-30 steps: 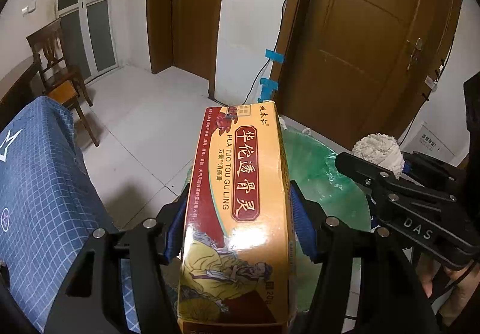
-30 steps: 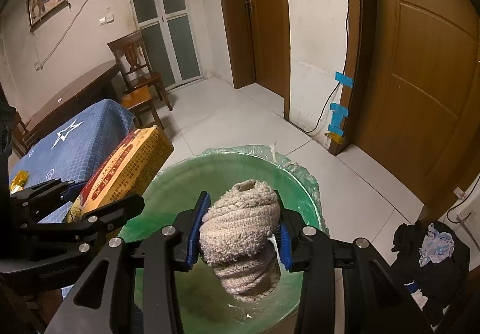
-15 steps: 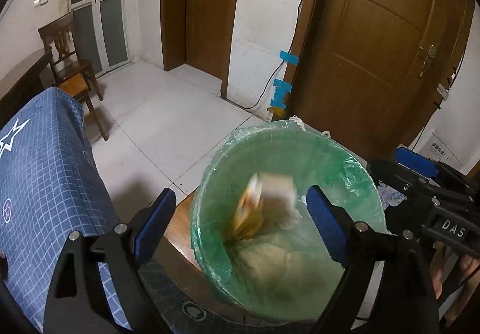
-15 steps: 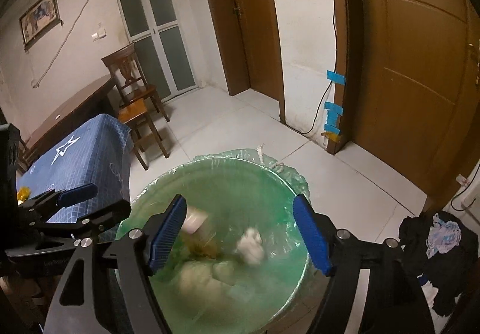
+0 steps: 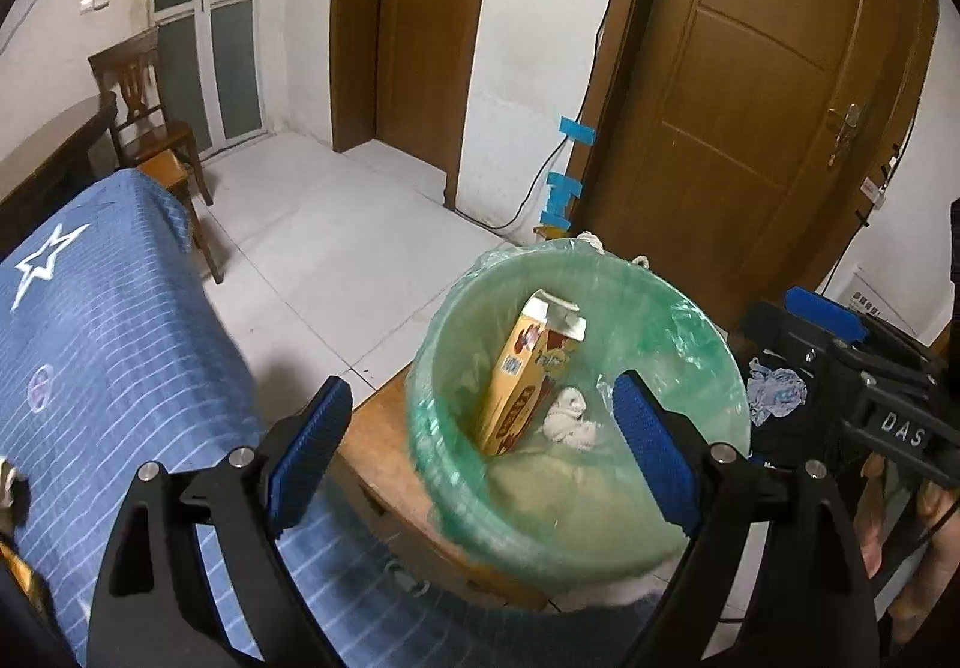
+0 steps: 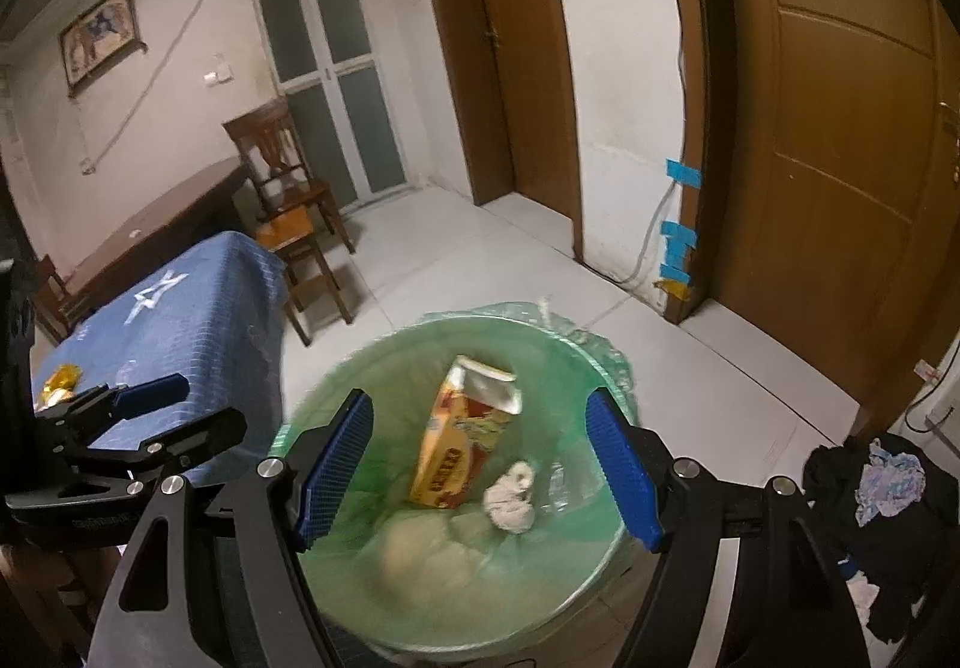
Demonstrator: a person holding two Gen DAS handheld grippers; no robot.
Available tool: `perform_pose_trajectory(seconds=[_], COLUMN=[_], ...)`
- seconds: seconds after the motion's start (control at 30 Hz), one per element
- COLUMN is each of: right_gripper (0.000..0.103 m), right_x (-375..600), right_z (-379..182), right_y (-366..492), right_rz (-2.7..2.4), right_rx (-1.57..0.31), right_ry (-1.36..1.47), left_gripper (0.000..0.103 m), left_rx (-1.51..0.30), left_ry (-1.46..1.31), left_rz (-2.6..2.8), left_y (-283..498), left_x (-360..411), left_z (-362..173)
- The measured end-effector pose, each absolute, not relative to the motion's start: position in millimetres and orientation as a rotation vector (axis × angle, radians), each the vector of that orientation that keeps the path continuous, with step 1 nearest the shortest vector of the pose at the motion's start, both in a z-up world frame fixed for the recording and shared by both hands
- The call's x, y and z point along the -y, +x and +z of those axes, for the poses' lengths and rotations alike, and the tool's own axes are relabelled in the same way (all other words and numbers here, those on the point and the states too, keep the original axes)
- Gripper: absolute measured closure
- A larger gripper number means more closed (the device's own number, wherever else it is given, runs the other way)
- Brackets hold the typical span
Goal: Collect trash
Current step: 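Move both tools back over the table toward the trash pile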
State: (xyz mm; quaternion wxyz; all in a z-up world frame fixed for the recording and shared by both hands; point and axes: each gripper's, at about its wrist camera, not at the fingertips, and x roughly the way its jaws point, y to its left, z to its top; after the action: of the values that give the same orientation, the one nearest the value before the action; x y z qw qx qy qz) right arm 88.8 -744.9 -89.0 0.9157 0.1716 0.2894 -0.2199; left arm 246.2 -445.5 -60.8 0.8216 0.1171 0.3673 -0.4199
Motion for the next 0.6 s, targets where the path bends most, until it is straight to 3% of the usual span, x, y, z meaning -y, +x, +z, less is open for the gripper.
perform_pose_trajectory(seconds=[0.6], right_gripper=[0.020], right_x=[538.0], right_z=[-83.2], right_y=[111.7], right_rz=[-0.042], right_rx=[-0.550], right_ry=[0.277], left_gripper=[0.018], left_rx=[-0.613], left_ry=[0.160], left_rz=[-0.615], left_y=[206.5], left_x=[187.5], left_z=[-31.3])
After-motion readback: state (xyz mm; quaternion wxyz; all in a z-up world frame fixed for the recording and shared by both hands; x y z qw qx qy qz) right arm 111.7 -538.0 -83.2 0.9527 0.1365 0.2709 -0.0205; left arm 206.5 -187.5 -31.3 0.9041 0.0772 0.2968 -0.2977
